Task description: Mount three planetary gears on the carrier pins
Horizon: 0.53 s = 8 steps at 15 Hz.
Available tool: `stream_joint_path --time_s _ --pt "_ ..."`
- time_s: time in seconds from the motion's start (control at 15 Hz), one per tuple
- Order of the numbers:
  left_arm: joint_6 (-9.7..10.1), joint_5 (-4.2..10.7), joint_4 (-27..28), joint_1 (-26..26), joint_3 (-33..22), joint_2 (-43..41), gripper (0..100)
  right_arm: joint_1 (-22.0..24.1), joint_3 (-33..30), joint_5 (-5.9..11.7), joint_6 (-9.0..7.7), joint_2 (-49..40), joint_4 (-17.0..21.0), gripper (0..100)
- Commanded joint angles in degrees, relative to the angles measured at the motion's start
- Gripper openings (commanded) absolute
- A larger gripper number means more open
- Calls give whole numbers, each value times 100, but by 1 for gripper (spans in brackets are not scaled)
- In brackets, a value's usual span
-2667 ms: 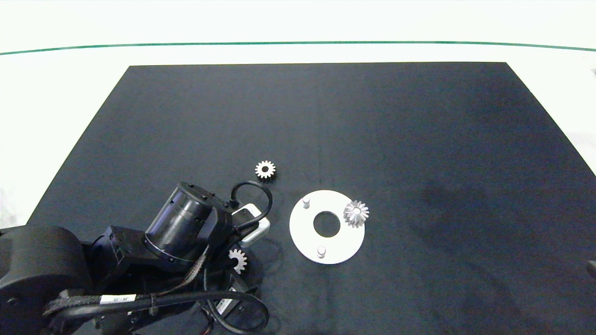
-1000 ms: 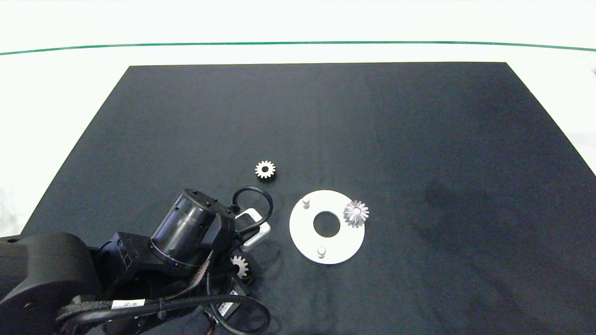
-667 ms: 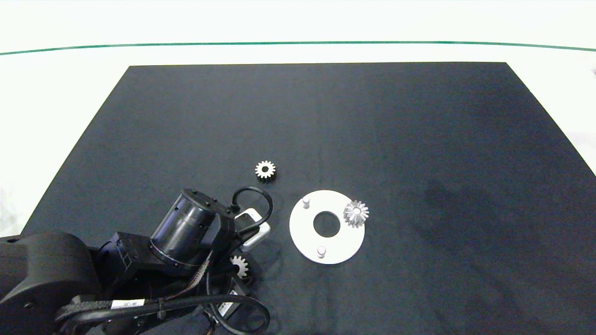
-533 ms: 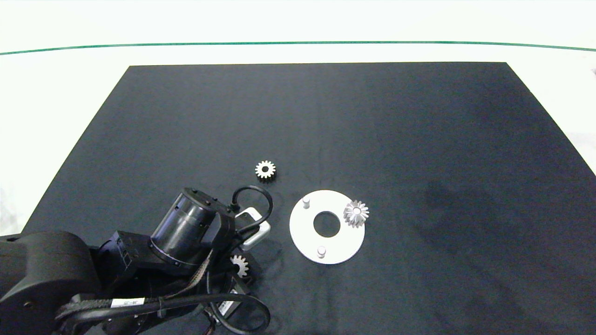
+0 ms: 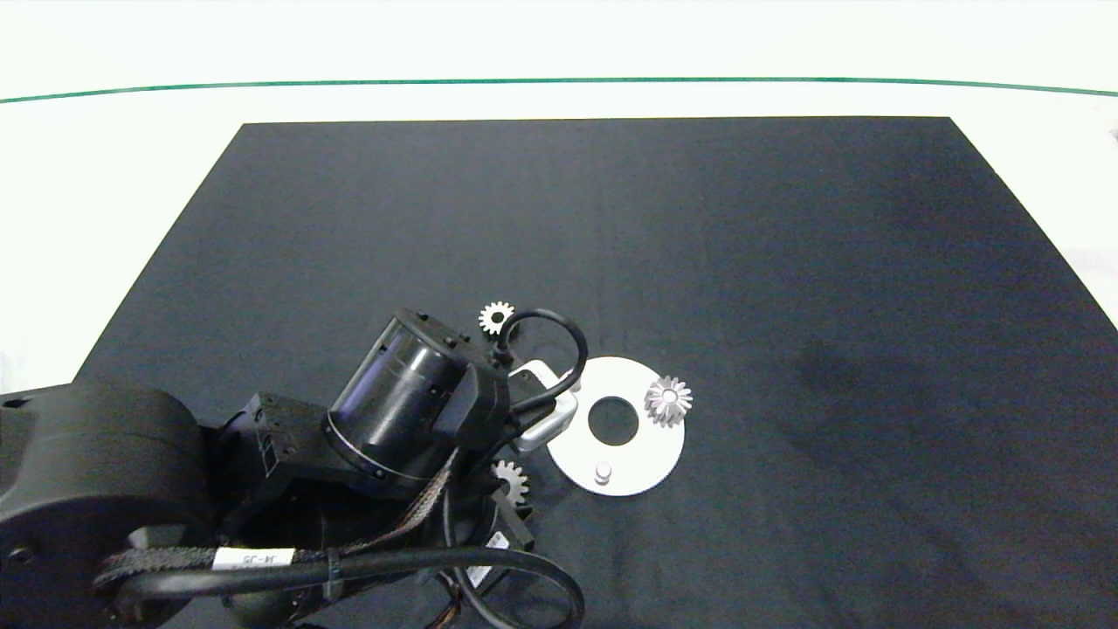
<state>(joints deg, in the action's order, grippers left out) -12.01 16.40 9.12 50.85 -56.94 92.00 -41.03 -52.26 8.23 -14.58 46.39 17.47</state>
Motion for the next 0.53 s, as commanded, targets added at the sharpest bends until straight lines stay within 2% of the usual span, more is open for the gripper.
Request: stream_joint_path --time_s 0.07,0.2,0.53 --pt "-47 13 46 198 -643 556 19 -1 5 3 -36 -33 11 100" --pt "-170 13 99 171 -933 819 19 -1 5 3 -45 -33 11 100" --pt "-223 13 108 215 -1337 1118 19 -1 5 3 -63 -59 11 100"
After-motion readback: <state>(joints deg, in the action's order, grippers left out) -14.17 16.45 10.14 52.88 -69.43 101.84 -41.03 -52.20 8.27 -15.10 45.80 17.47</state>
